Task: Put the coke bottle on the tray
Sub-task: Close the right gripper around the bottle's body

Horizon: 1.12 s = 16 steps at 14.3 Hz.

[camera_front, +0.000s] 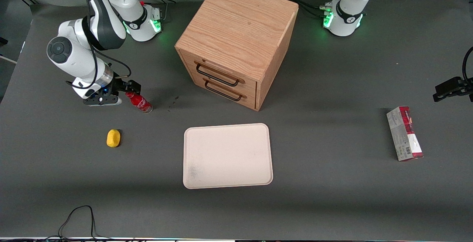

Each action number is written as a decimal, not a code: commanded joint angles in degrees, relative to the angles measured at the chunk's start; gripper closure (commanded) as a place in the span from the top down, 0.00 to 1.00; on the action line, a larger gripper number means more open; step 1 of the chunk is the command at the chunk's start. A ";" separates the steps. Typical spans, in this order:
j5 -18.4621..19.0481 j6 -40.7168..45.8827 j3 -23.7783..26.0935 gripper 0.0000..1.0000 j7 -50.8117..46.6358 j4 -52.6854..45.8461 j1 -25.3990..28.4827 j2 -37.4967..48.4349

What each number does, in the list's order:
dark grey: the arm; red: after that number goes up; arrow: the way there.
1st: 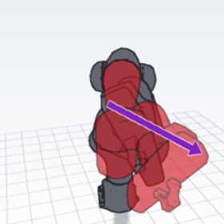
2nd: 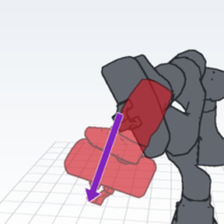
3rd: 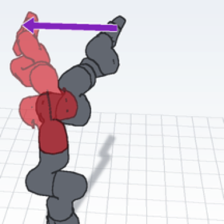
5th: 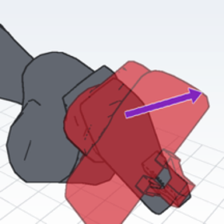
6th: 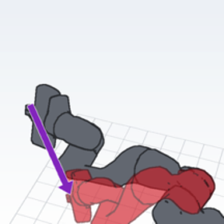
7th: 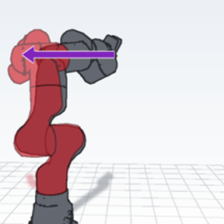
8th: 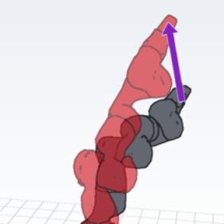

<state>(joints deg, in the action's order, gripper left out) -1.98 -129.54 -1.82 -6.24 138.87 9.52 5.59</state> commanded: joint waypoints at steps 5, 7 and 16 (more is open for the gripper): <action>0.04 -1.51 -0.38 0.99 2.37 2.10 0.15 0.48; 0.13 -1.68 -0.38 0.99 2.38 2.45 0.15 0.48; 0.13 -1.42 -0.55 0.00 3.34 2.45 0.06 0.56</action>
<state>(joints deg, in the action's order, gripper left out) -1.94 -130.38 -1.87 -4.42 140.86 9.50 5.60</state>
